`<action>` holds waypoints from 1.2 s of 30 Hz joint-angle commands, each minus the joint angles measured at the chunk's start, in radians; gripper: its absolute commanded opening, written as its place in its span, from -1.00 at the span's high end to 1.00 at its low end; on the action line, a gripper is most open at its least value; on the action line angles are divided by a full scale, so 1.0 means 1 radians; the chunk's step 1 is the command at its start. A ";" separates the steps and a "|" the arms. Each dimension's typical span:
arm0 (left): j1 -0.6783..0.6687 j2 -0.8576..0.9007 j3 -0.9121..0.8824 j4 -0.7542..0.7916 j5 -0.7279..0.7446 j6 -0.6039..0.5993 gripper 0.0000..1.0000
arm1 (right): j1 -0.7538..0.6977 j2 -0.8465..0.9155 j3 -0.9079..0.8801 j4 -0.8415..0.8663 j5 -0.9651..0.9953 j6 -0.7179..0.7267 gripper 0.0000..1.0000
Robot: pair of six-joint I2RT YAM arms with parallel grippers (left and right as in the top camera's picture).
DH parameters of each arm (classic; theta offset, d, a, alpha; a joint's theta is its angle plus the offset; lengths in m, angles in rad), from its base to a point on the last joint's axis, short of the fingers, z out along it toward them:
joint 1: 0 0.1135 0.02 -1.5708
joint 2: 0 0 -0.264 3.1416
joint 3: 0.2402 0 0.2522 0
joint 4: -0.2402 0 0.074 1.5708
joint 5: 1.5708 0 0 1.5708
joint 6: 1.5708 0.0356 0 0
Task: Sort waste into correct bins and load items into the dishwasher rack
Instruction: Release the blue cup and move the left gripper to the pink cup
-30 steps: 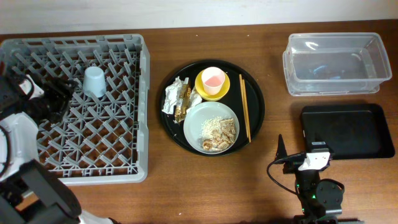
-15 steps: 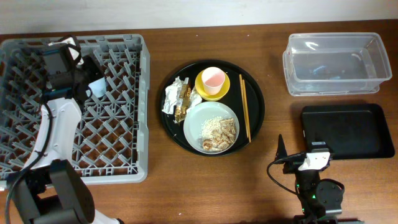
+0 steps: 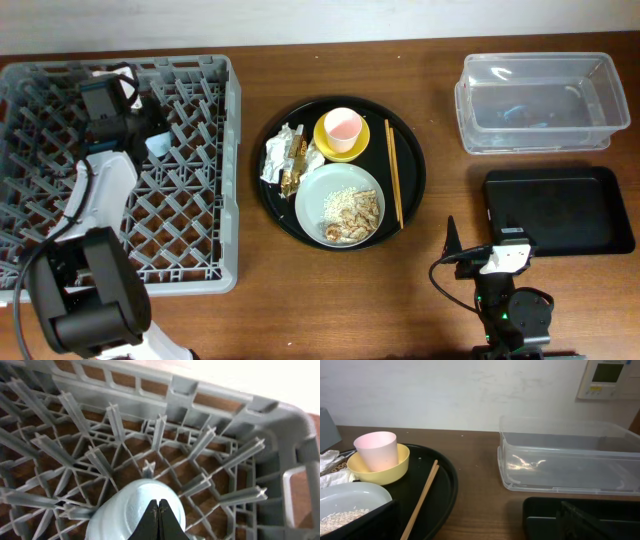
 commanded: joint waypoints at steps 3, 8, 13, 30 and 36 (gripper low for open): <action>0.002 0.053 0.000 -0.027 -0.009 0.053 0.98 | 0.006 -0.006 -0.005 -0.006 0.013 -0.003 -0.97; 0.003 0.052 0.000 -0.056 -0.098 0.052 0.98 | 0.006 -0.006 -0.005 -0.006 0.013 -0.003 -0.97; 0.003 0.016 0.000 -0.068 -0.097 -0.003 0.98 | 0.006 -0.006 -0.005 -0.006 0.013 -0.003 -0.97; 0.066 -0.185 0.000 -0.162 -0.065 -0.112 0.99 | 0.006 -0.006 -0.005 -0.006 0.013 -0.003 -0.97; 0.064 -0.469 0.000 -0.391 0.308 -0.112 -0.99 | 0.006 -0.006 -0.005 -0.006 0.013 -0.003 -0.97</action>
